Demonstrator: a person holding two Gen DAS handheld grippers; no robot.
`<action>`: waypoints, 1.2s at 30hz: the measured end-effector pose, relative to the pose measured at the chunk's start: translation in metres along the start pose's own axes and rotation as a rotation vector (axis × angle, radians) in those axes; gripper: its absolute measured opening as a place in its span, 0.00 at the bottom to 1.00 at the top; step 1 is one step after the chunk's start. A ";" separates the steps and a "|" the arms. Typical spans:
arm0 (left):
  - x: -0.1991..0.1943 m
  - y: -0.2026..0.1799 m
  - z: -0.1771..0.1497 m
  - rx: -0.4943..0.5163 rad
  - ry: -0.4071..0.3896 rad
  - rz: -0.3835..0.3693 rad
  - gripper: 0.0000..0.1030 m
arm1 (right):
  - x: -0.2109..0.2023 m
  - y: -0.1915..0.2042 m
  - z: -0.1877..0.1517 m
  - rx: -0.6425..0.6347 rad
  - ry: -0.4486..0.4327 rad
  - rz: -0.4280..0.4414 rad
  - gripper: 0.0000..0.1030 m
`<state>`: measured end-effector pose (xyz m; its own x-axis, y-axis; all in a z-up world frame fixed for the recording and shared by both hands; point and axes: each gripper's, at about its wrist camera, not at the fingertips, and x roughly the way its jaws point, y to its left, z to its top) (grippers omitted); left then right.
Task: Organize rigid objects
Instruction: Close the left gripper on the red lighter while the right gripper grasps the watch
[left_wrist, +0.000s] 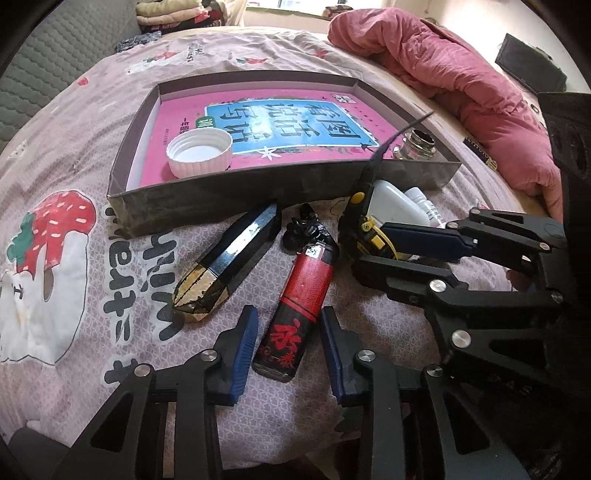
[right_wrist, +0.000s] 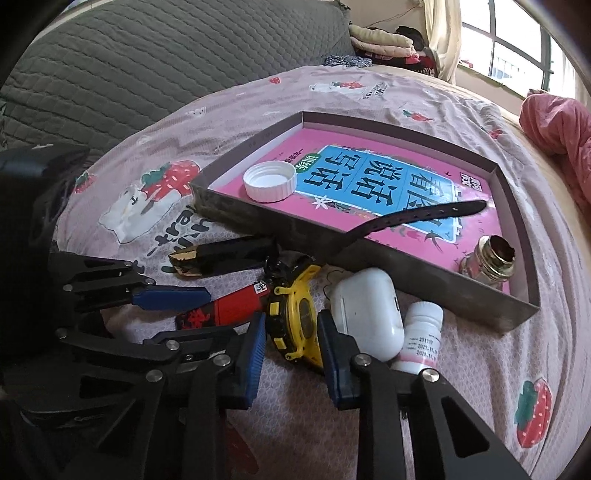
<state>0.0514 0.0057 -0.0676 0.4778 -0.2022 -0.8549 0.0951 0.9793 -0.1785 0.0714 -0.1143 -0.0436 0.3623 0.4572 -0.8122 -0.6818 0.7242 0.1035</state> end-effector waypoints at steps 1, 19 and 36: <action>0.000 0.000 0.000 0.001 0.000 -0.002 0.33 | 0.002 -0.001 0.000 0.000 0.002 0.001 0.26; 0.008 0.006 0.007 -0.004 -0.004 -0.044 0.33 | 0.018 -0.008 0.010 0.006 0.029 0.035 0.28; 0.011 0.005 0.013 0.057 0.010 -0.063 0.33 | 0.027 0.002 0.023 -0.084 0.138 -0.026 0.27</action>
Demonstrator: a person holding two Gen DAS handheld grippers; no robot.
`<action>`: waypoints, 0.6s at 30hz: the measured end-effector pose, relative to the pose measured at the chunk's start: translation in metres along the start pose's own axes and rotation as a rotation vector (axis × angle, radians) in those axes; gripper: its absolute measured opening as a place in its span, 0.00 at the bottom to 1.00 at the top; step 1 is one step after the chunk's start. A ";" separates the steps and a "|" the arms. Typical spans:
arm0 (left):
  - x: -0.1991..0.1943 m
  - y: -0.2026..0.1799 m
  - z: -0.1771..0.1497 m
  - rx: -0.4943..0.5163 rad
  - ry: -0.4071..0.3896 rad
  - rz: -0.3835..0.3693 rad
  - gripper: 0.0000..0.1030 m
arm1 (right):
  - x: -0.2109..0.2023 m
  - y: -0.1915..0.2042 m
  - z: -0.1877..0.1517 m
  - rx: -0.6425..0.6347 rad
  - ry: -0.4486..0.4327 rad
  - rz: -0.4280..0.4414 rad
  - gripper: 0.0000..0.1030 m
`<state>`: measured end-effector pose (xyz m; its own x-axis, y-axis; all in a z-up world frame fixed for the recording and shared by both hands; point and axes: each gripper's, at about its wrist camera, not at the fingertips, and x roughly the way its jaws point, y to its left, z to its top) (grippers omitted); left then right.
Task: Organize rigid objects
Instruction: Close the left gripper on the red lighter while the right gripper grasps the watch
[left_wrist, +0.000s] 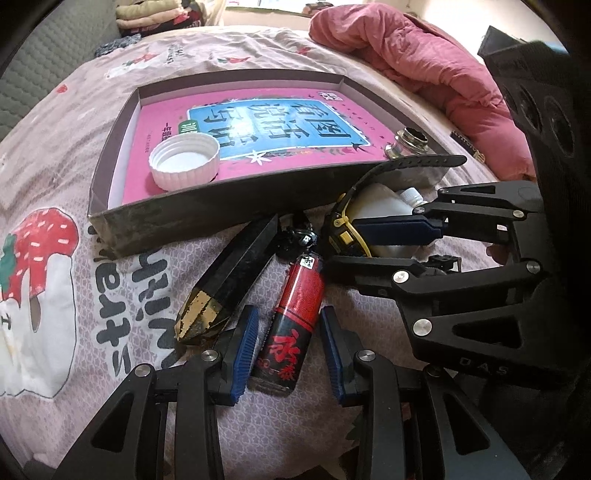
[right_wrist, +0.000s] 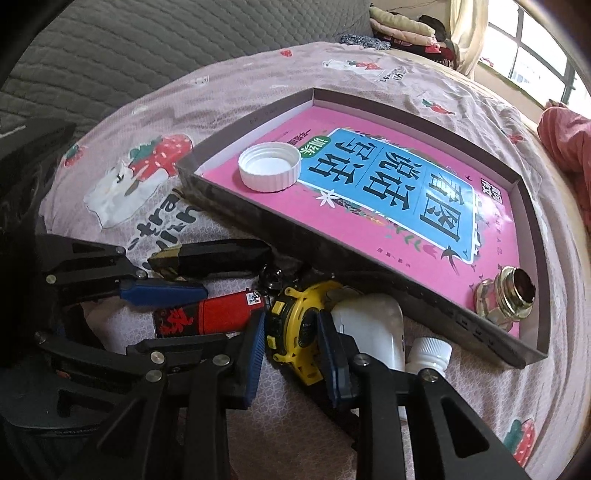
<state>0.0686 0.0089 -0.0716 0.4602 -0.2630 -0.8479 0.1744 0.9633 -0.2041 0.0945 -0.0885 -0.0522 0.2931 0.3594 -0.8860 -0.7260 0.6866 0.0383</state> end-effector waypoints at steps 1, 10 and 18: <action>0.000 0.000 0.001 -0.003 -0.001 -0.004 0.33 | 0.000 -0.001 0.001 0.002 0.006 0.000 0.27; 0.006 -0.018 -0.001 0.123 -0.006 0.076 0.33 | 0.005 0.004 0.004 0.012 0.030 -0.034 0.28; 0.003 -0.016 0.001 0.108 -0.019 0.067 0.27 | -0.014 -0.009 -0.011 0.136 -0.048 0.034 0.24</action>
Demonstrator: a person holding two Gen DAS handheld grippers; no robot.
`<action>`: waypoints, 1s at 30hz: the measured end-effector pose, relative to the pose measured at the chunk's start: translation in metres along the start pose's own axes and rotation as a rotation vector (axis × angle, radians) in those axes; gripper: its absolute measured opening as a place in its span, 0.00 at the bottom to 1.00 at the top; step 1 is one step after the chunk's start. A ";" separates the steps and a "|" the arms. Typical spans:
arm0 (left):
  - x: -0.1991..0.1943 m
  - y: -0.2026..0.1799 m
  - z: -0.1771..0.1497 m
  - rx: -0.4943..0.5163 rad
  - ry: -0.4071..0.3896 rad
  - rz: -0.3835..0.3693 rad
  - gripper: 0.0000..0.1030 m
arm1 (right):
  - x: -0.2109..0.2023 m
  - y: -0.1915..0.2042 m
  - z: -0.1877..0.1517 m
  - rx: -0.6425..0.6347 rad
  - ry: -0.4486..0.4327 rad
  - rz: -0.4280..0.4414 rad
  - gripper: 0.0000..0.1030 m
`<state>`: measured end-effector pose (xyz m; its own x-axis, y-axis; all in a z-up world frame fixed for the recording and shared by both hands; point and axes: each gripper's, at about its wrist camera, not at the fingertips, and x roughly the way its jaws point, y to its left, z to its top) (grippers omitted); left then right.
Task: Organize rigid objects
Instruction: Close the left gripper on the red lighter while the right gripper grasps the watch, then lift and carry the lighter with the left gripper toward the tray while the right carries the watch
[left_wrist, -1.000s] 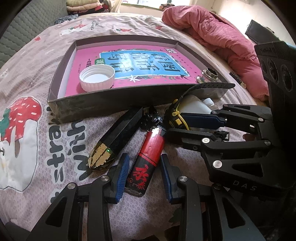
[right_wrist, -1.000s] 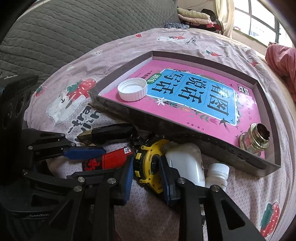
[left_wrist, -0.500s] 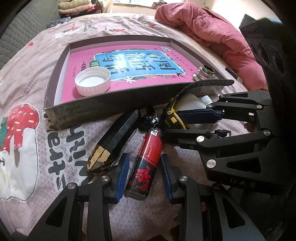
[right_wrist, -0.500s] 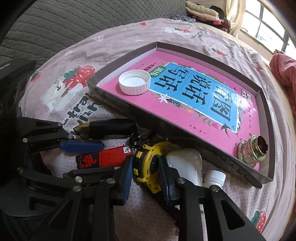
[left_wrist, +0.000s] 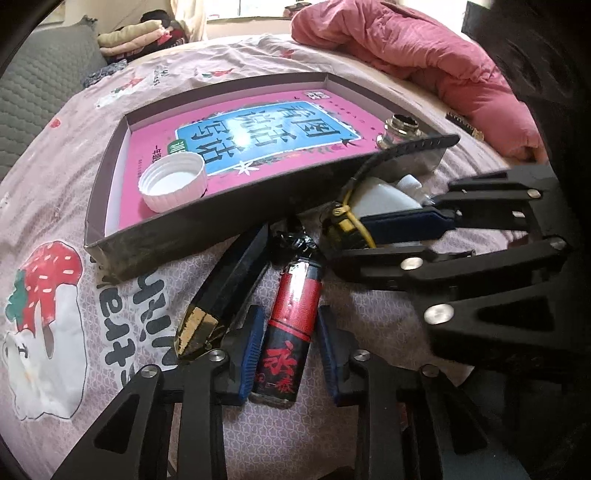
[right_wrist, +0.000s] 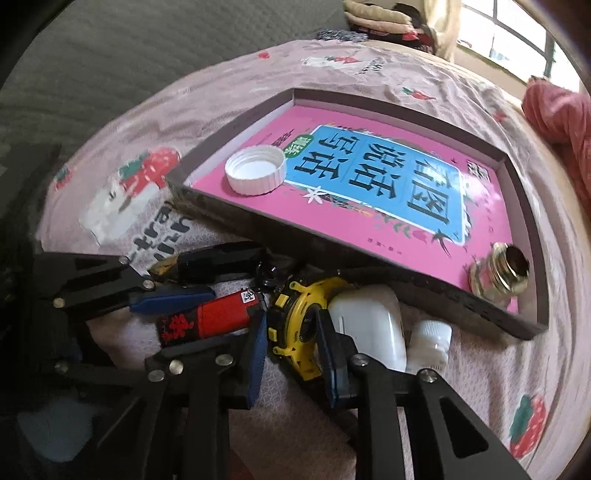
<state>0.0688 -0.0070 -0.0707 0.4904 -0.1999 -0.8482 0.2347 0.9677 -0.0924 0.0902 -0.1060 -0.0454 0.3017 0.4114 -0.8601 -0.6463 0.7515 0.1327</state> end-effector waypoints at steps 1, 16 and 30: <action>-0.002 0.003 -0.001 -0.010 -0.002 -0.009 0.25 | -0.003 -0.001 -0.002 0.006 -0.009 0.010 0.22; -0.031 0.015 -0.003 -0.070 -0.078 -0.073 0.22 | -0.042 -0.006 -0.010 0.081 -0.141 0.077 0.20; -0.070 0.013 -0.008 -0.086 -0.210 -0.059 0.22 | -0.082 0.000 -0.007 0.080 -0.276 0.080 0.18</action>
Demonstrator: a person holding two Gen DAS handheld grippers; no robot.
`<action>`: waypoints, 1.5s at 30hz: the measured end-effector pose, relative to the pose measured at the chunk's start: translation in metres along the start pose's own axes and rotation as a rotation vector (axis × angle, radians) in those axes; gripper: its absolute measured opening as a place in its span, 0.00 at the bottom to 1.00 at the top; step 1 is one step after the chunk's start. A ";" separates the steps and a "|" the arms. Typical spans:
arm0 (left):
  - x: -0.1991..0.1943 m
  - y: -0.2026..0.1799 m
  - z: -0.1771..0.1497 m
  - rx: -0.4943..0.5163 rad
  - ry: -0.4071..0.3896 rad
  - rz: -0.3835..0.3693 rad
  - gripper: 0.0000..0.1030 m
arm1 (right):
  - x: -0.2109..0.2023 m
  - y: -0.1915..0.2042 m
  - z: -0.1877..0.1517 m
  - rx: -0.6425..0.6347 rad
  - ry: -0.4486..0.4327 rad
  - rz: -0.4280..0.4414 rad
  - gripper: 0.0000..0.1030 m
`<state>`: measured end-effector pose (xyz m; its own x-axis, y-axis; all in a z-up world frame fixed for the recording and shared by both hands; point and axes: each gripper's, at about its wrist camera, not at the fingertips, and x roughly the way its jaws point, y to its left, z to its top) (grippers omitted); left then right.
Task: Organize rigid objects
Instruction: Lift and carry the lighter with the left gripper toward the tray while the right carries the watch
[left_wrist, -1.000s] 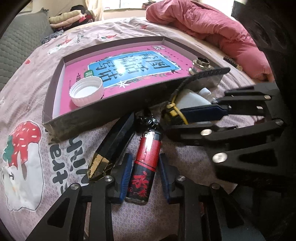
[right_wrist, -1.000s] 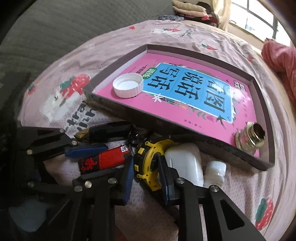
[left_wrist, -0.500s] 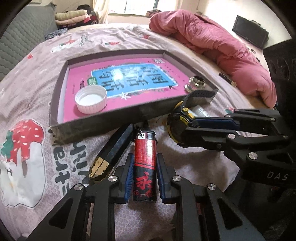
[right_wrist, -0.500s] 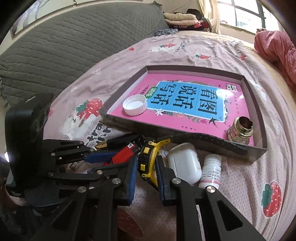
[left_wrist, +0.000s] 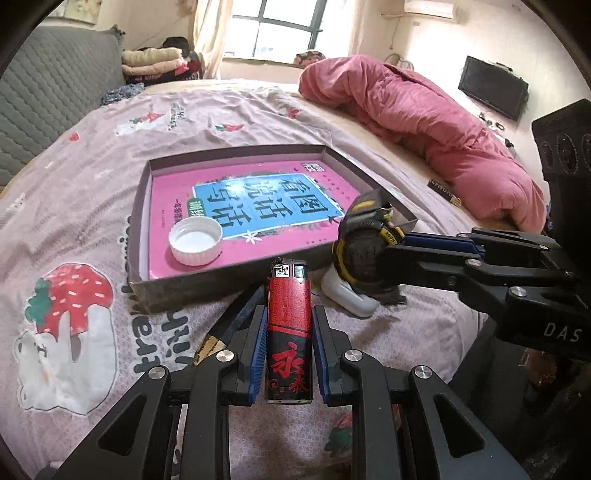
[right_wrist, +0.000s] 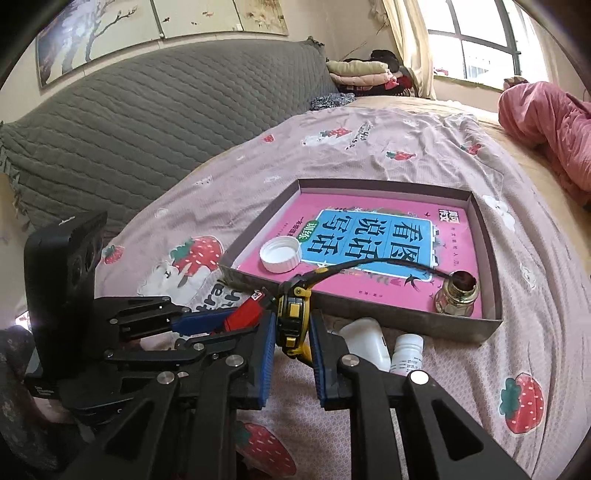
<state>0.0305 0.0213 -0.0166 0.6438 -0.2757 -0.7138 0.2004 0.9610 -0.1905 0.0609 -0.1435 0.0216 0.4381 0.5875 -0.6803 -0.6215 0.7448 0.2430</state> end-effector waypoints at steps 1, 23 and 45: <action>-0.002 0.001 0.000 -0.001 -0.003 0.000 0.22 | -0.001 0.000 0.000 -0.001 -0.004 -0.001 0.18; -0.009 0.019 0.006 -0.074 -0.036 0.038 0.22 | 0.036 0.038 -0.024 -0.189 0.117 -0.194 0.47; -0.008 0.014 0.007 -0.048 -0.045 0.041 0.22 | 0.054 0.014 -0.022 -0.037 0.131 -0.177 0.17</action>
<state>0.0333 0.0370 -0.0089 0.6832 -0.2357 -0.6912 0.1384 0.9711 -0.1944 0.0615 -0.1083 -0.0268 0.4559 0.4011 -0.7945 -0.5670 0.8190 0.0882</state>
